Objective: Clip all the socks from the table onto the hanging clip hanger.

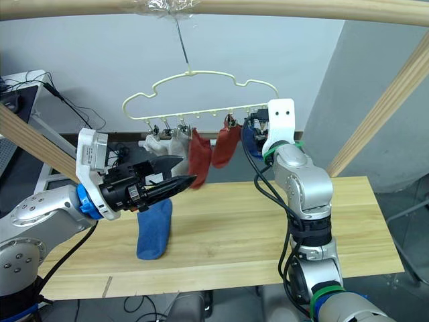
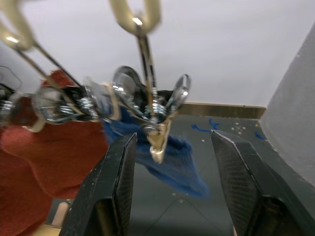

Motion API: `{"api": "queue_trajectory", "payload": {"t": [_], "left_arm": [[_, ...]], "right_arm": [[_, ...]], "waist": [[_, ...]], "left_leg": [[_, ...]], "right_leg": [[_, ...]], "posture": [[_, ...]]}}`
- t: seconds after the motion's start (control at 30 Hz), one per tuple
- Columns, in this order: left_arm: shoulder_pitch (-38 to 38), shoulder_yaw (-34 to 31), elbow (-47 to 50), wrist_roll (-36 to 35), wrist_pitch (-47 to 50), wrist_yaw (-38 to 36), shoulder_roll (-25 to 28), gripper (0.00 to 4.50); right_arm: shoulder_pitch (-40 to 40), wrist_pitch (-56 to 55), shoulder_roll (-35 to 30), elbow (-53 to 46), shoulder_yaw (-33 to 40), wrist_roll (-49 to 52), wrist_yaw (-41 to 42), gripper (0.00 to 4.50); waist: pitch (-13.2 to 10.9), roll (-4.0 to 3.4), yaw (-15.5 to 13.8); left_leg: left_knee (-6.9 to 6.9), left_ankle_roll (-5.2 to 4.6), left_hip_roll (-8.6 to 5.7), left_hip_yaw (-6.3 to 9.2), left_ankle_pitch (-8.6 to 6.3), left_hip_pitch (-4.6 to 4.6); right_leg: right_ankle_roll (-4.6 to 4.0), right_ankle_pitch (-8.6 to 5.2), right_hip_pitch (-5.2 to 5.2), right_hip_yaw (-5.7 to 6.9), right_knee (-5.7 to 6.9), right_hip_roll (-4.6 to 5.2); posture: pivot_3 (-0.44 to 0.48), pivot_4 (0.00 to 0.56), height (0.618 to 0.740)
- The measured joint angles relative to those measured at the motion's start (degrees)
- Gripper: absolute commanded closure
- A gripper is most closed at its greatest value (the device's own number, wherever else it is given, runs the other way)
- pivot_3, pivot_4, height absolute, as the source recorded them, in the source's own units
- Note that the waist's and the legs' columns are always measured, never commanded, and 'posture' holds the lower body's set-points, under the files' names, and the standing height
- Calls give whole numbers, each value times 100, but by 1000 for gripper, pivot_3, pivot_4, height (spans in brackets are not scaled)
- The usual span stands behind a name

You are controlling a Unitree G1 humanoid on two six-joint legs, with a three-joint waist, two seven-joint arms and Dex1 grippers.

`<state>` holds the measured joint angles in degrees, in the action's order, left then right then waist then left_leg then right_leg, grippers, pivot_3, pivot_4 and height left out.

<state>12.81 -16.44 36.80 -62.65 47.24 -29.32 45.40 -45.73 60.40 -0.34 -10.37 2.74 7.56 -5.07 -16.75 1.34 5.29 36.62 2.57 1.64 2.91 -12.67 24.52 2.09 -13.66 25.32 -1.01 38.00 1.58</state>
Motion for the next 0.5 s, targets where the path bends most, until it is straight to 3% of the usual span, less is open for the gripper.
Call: {"api": "queue_trajectory", "payload": {"t": [0.47, 0.5], "left_arm": [[-67, -15, 90, -20, -10, 168, -1, 1252], [-75, -15, 91, -20, -12, 171, -1, 1217]], "right_arm": [[-403, -223, 65, 280, 58, -174, -120, 2037], [-421, -223, 74, 280, 59, -176, -122, 2213]], "waist": [[-4, -2, -23], [-4, -2, -23]], "left_leg": [[-1, 0, 4, 1, 0, 4], [-1, 0, 4, 1, 0, 4]], "right_leg": [[-1, 0, 4, 0, -1, -6], [-1, 0, 4, 0, -1, -6]], "posture": [[-105, 310, 740], [-107, 310, 740]]}}
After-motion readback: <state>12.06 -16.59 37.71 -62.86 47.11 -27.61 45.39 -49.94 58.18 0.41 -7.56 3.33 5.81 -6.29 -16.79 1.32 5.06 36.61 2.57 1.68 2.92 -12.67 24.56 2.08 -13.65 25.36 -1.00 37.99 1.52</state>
